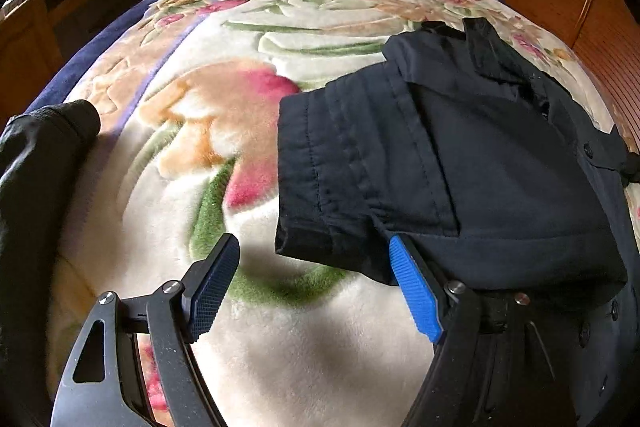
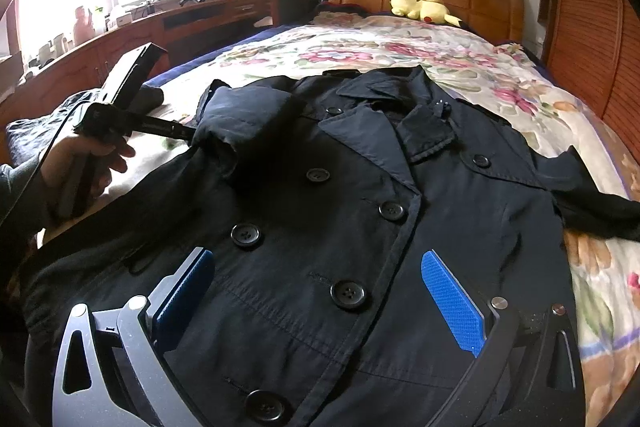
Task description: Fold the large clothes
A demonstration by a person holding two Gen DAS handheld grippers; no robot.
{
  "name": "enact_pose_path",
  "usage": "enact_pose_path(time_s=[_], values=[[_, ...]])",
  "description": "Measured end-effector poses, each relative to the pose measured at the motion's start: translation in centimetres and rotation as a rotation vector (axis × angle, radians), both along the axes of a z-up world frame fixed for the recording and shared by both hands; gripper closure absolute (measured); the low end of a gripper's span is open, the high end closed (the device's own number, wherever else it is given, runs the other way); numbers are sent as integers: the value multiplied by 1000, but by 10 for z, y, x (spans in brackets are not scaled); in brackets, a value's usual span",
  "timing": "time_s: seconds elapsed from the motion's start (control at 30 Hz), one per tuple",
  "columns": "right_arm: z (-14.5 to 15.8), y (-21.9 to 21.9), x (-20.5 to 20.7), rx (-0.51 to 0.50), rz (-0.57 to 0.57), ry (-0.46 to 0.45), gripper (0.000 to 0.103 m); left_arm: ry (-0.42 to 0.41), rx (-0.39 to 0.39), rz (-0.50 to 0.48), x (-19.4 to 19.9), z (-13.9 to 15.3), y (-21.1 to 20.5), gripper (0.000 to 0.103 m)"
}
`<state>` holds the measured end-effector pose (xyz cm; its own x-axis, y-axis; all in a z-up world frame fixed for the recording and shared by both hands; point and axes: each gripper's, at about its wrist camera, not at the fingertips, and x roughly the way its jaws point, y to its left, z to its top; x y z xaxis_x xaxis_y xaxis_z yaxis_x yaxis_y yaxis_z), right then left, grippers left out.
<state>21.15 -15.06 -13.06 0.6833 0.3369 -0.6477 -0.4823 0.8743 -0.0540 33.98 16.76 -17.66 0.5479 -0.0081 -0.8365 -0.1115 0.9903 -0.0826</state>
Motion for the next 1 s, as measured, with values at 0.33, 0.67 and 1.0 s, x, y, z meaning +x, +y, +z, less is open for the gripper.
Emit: enact_pose_path(time_s=[0.33,0.67,1.0], values=[[2,-3,-1,1,-12,-13,0,-13,85,-43,-1,15,-18,84],[18,-35,-18,29,-62,-51,0,-195,135,-96,-24,106,-69,94],[33,-92,-44,51,-160,-91,0,-339,127,-298,-38,167,-183,94]])
